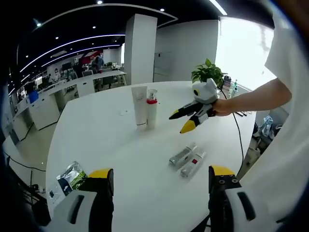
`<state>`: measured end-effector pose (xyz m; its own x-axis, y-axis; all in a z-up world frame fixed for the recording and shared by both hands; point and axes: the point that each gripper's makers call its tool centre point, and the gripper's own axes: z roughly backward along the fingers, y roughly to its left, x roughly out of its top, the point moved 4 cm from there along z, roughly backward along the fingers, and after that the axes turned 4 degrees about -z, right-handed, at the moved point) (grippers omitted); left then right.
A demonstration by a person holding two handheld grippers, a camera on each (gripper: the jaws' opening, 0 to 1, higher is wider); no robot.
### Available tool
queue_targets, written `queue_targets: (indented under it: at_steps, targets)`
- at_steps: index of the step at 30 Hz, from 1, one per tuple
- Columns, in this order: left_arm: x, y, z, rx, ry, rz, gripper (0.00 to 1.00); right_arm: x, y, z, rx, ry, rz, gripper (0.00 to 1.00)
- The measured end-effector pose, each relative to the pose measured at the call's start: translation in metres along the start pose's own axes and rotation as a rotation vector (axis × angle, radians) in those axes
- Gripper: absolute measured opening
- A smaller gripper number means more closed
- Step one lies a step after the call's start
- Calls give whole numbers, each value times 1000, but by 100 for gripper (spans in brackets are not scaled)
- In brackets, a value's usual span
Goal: Arrange the skincare products in the storage area until every visible bottle or jar stands upright without overlapping.
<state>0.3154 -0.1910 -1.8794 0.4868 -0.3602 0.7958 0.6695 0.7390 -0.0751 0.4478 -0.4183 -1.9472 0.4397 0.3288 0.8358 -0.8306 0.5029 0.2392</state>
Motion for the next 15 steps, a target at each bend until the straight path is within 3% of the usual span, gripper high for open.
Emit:
queue_targets:
  at_steps: [6, 15]
  targets:
    - [6, -1, -3, -11, -22, 21, 82, -7, 9, 7, 4, 65, 89, 59]
    - [0, -9, -2, -27, -14, 38, 82, -29, 29, 2, 45, 181, 192, 50]
